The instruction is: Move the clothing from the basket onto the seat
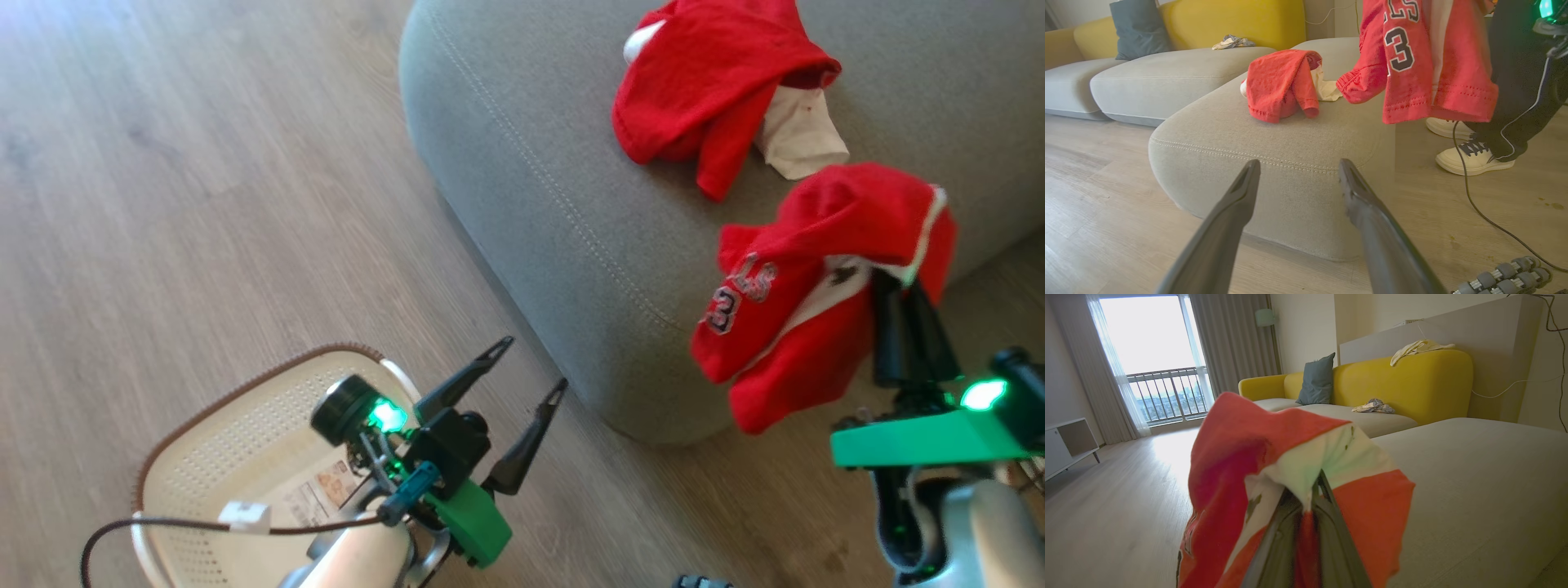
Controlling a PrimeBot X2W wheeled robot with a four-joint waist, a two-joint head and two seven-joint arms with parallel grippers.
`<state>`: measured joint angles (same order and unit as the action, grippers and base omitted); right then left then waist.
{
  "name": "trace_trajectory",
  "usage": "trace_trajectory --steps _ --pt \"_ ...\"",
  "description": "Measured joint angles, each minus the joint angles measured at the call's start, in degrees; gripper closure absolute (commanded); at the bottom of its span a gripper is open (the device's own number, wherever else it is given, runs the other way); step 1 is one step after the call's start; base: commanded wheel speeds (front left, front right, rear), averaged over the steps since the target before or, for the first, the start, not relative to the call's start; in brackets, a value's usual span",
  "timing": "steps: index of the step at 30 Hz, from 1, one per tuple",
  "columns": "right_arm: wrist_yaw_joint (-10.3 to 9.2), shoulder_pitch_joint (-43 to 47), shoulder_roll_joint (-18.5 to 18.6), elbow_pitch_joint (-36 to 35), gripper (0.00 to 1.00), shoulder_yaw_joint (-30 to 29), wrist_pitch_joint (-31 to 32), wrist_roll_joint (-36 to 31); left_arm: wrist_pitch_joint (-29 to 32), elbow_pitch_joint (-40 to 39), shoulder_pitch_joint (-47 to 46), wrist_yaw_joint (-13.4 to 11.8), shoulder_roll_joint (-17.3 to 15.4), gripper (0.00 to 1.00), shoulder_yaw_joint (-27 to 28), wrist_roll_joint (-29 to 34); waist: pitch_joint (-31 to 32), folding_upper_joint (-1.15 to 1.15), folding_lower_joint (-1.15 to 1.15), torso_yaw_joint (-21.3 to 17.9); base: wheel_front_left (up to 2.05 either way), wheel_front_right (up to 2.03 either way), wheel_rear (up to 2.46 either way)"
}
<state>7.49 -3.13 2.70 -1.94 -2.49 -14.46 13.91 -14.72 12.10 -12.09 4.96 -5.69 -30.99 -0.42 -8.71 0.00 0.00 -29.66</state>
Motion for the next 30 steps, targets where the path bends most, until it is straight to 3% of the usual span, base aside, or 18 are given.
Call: trace_trajectory --steps 18,30 --pt "0.0 0.79 -0.43 -2.75 1.0 -5.0 0.0 3.25 0.0 0.53 -3.15 1.43 -1.02 0.0 -4.03 -0.01 -3.69 0.0 0.0 -1.89 0.0 0.0 0.0" --pt "0.01 -20.5 -0.31 -3.14 1.0 -8.06 -0.02 0.52 0.0 -1.42 -3.65 1.31 -7.53 0.0 -3.68 1.1 -12.19 0.0 0.01 -2.33 0.0 0.0 0.0"
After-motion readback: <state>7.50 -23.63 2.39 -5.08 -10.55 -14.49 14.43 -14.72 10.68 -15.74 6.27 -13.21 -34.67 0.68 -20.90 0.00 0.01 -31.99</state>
